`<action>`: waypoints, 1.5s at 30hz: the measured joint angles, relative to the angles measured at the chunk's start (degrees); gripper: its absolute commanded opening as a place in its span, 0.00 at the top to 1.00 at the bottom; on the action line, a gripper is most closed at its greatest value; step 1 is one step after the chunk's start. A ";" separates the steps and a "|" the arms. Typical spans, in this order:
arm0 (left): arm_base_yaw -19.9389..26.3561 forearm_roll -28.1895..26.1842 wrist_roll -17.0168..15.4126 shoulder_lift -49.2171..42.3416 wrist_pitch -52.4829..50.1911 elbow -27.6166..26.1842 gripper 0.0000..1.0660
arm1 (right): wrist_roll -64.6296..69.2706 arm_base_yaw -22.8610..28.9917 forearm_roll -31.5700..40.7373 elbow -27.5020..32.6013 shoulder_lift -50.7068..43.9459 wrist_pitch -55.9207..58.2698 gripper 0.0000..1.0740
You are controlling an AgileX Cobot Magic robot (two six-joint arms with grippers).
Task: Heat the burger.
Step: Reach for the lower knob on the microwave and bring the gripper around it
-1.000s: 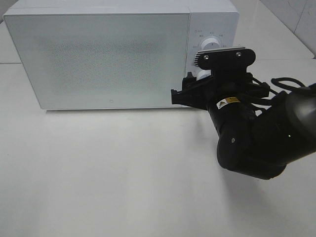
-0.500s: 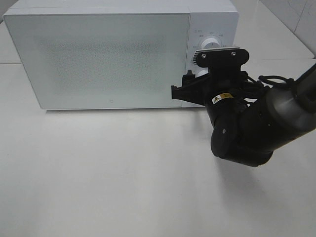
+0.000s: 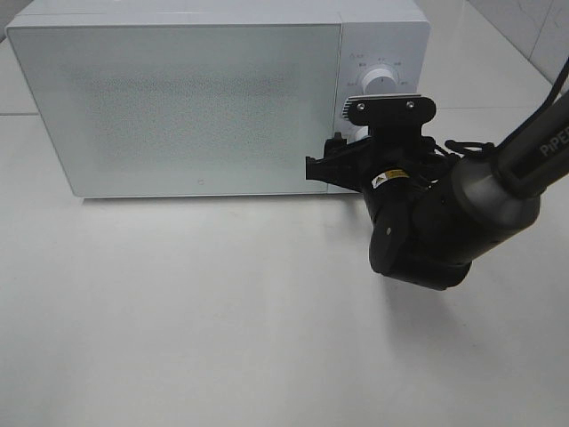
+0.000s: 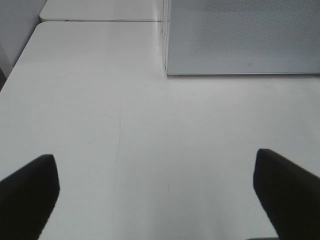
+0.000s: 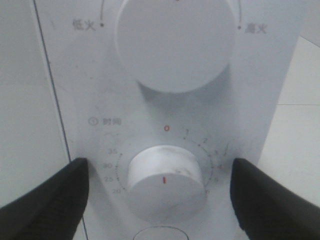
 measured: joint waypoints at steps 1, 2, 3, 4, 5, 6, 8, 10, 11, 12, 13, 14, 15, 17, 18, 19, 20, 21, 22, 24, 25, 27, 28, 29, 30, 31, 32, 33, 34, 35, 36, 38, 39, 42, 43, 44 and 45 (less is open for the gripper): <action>0.00 0.00 0.00 0.00 0.00 0.00 0.08 | 0.11 0.00 -0.06 -0.06 0.06 0.06 0.29; 0.00 0.00 0.00 0.00 0.00 0.00 0.08 | 0.17 0.00 -0.06 -0.06 0.06 0.06 0.29; 0.00 0.00 0.00 0.00 0.00 0.00 0.08 | 0.17 0.00 -0.06 -0.06 0.06 0.06 0.29; 0.00 0.00 0.00 0.00 0.00 0.00 0.08 | 0.23 0.00 -0.17 -0.06 0.06 0.11 0.31; 0.00 0.00 0.00 0.00 0.00 0.00 0.08 | 0.23 0.00 -0.23 -0.11 0.06 0.17 0.32; 0.00 0.00 0.00 0.00 0.00 0.00 0.08 | 0.23 0.00 -0.23 -0.11 0.06 0.17 0.32; 0.00 0.00 0.00 0.00 0.00 0.00 0.08 | 0.23 0.00 -0.23 -0.17 0.06 0.23 0.36; 0.00 0.00 0.00 0.00 0.00 0.00 0.08 | 0.23 0.00 -0.74 -0.23 0.11 0.29 0.47; 0.00 0.00 0.00 0.00 0.00 0.00 0.08 | 0.23 0.00 -0.74 -0.23 0.11 0.29 0.47; 0.00 0.00 0.00 0.00 0.00 0.00 0.08 | 0.23 0.00 -0.80 -0.23 0.23 0.00 0.59; 0.00 0.00 0.00 0.00 0.00 0.00 0.08 | 0.23 0.00 0.06 -0.23 0.23 -0.29 0.74; 0.00 0.00 0.00 0.00 0.00 0.00 0.08 | 0.23 0.00 0.06 -0.23 0.23 -0.29 0.74; 0.00 0.00 0.00 0.00 0.00 0.00 0.08 | 0.29 0.00 0.34 -0.23 0.23 -0.34 0.80; 0.00 0.00 0.00 0.00 0.00 0.00 0.08 | 0.29 0.00 0.46 -0.23 0.23 -0.34 0.90; 0.00 0.00 0.00 0.00 0.00 0.00 0.08 | 0.29 0.00 0.52 -0.23 0.23 -0.34 0.95; 0.00 0.00 0.00 0.00 0.00 0.00 0.08 | 0.29 0.00 0.52 -0.23 0.23 -0.34 0.95; 0.00 0.00 0.00 0.00 0.00 0.00 0.08 | 0.29 0.00 0.52 -0.23 0.23 -0.34 0.95; 0.00 0.00 0.00 0.00 0.00 0.00 0.08 | 0.29 0.00 0.52 -0.23 0.23 -0.34 0.95; 0.00 0.00 0.00 0.00 0.00 0.00 0.08 | 0.29 0.00 0.52 -0.23 0.23 -0.34 0.95; 0.00 0.00 0.00 0.00 0.00 0.00 0.08 | 0.29 0.00 0.52 -0.23 0.23 -0.34 0.95; 0.00 0.00 0.00 0.00 0.00 0.00 0.08 | 0.29 0.00 0.52 -0.23 0.23 -0.34 0.95; 0.00 0.00 0.00 0.00 0.00 0.00 0.08 | 0.29 0.00 0.52 -0.23 0.23 -0.34 0.95; 0.00 0.00 0.00 0.00 0.00 0.00 0.08 | 0.29 0.00 0.52 -0.23 0.23 -0.34 0.95; 0.00 0.00 0.00 0.00 0.00 0.00 0.08 | 0.29 0.00 0.52 -0.23 0.23 -0.34 0.95; 0.00 0.00 0.00 0.00 0.00 0.00 0.08 | 0.29 0.00 0.46 -0.23 0.23 -0.34 0.95; 0.00 0.00 0.00 0.00 0.00 0.00 0.08 | 0.34 0.00 0.29 -0.23 0.23 -0.34 0.96; 0.00 0.00 0.00 0.00 0.00 0.00 0.08 | 0.34 0.00 0.29 -0.23 0.23 -0.34 0.96; 0.00 0.00 0.00 0.00 0.00 0.00 0.08 | 0.40 0.00 0.23 -0.23 0.23 -0.34 0.96; 0.00 0.00 0.00 0.00 0.00 0.00 0.08 | 0.69 0.00 0.17 -0.23 0.23 -0.34 0.97; 0.00 0.00 0.00 0.00 0.00 0.00 0.08 | 0.69 0.00 0.17 -0.23 0.23 -0.34 0.97; 0.00 0.00 0.00 0.00 0.00 0.00 0.08 | 1.15 0.00 -0.11 -0.17 0.23 -0.40 0.97; 0.00 0.00 0.00 0.00 0.00 0.00 0.08 | 1.60 -0.11 -0.23 -0.11 0.23 -0.46 0.97; 0.00 0.00 0.00 0.00 0.00 0.00 0.08 | 2.92 -0.17 -0.52 -0.06 0.23 -0.46 0.97; 0.00 0.00 0.00 0.00 0.00 0.00 0.08 | 5.67 -0.17 -0.63 -0.06 0.23 -0.46 0.97; 0.00 0.00 0.00 0.00 0.00 0.00 0.08 | 8.02 -0.17 -0.63 -0.06 0.23 -0.46 0.97; 0.00 0.00 0.00 0.00 0.00 0.00 0.08 | 13.46 -0.17 -0.92 -0.06 0.23 -0.46 0.97; 0.00 0.00 0.00 0.00 0.00 0.00 0.08 | 13.46 -0.17 -0.92 -0.06 0.23 -0.46 0.97</action>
